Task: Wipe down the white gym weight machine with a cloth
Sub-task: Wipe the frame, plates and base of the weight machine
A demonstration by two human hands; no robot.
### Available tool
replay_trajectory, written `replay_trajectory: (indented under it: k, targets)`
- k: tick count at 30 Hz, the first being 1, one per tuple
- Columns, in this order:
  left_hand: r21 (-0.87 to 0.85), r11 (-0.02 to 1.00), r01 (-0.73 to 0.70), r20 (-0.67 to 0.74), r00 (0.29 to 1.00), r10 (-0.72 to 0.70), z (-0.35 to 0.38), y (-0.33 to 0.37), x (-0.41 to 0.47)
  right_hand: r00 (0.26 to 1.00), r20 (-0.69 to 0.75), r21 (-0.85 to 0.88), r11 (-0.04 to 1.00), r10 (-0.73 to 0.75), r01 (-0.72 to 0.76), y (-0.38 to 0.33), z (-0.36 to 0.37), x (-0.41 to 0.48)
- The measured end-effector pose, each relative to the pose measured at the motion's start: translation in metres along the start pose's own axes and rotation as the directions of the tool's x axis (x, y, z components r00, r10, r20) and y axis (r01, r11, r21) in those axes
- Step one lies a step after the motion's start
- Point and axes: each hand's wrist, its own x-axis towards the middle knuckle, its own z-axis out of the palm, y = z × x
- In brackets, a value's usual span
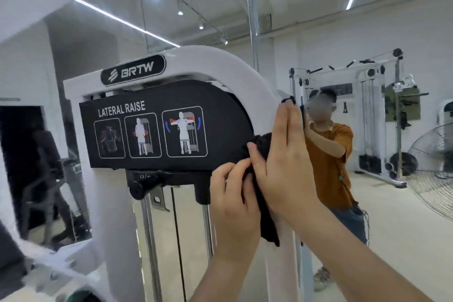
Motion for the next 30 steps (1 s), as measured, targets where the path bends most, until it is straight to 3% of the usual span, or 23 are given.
replay_trajectory:
  k: [1,3,5,6,9,13,15,19,22,24,27,30]
  targets:
    - [-0.007,0.998,0.063,0.000,0.998,-0.063,-0.002,-0.001,-0.006,0.987,0.025,-0.114,0.981,-0.156,0.158,0.003,-0.001,-0.006]
    - [-0.013,0.978,0.208,0.009,0.978,-0.208,-0.007,-0.004,-0.017,0.864,0.182,-0.255,0.826,-0.469,0.502,0.012,-0.003,-0.023]
    - [-0.005,0.962,0.275,0.013,0.961,-0.275,-0.015,-0.005,-0.022,0.720,0.308,-0.276,0.666,-0.622,0.693,0.020,-0.003,-0.029]
    - [0.007,0.965,0.262,0.002,0.965,-0.262,-0.018,-0.004,-0.021,0.685,0.333,-0.267,0.632,-0.648,0.728,0.020,-0.003,-0.024]
    - [0.065,0.977,0.203,-0.102,0.975,-0.196,-0.026,-0.005,-0.001,0.698,0.328,-0.255,0.652,-0.637,0.714,0.004,0.004,0.007]
    - [0.153,0.959,0.237,-0.200,0.958,-0.205,-0.033,-0.026,0.033,0.731,0.367,-0.244,0.698,-0.576,0.673,-0.032,0.024,0.027]
    - [0.239,0.950,0.200,-0.142,0.975,-0.170,-0.040,-0.037,0.030,0.704,0.408,-0.208,0.692,-0.581,0.691,-0.037,0.034,0.013]
    - [0.393,0.919,-0.032,0.083,0.997,-0.001,-0.065,-0.051,0.027,0.667,0.435,-0.222,0.645,-0.605,0.731,-0.030,0.038,-0.008]
    - [0.442,0.886,-0.140,0.129,0.987,0.092,-0.082,-0.061,0.056,0.753,0.396,-0.330,0.684,-0.526,0.651,-0.051,0.043,0.024]
    - [0.514,0.847,-0.137,0.164,0.985,0.060,-0.091,-0.070,0.078,0.776,0.418,-0.367,0.693,-0.472,0.620,-0.075,0.058,0.054]
    - [0.641,0.766,-0.048,0.179,0.980,-0.088,-0.104,-0.084,0.114,0.749,0.454,-0.375,0.659,-0.482,0.652,-0.109,0.089,0.090]
    - [0.590,0.801,0.106,0.109,0.972,-0.209,-0.108,-0.094,0.145,0.721,0.468,-0.320,0.662,-0.511,0.677,-0.135,0.104,0.113]
